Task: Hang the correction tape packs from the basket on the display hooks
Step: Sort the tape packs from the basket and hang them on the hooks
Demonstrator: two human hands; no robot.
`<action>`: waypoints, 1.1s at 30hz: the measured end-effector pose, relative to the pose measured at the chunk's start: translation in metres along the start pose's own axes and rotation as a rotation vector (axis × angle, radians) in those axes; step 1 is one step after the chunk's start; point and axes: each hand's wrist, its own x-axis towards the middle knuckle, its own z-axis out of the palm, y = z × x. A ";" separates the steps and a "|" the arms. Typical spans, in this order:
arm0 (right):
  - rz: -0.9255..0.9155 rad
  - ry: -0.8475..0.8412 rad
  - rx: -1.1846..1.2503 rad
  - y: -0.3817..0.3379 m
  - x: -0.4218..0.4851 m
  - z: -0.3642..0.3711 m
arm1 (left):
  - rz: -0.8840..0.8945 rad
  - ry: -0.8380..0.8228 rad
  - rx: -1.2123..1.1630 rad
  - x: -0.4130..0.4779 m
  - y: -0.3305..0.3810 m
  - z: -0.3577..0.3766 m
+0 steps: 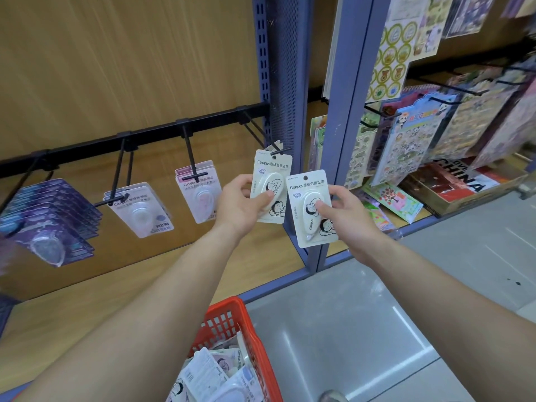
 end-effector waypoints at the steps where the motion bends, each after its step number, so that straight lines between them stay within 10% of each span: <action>1: -0.001 -0.002 0.005 0.000 0.000 0.000 | -0.002 -0.005 -0.002 0.000 0.000 -0.001; 33: -0.074 0.016 0.106 -0.018 0.025 0.053 | 0.021 0.012 0.252 -0.011 -0.021 -0.053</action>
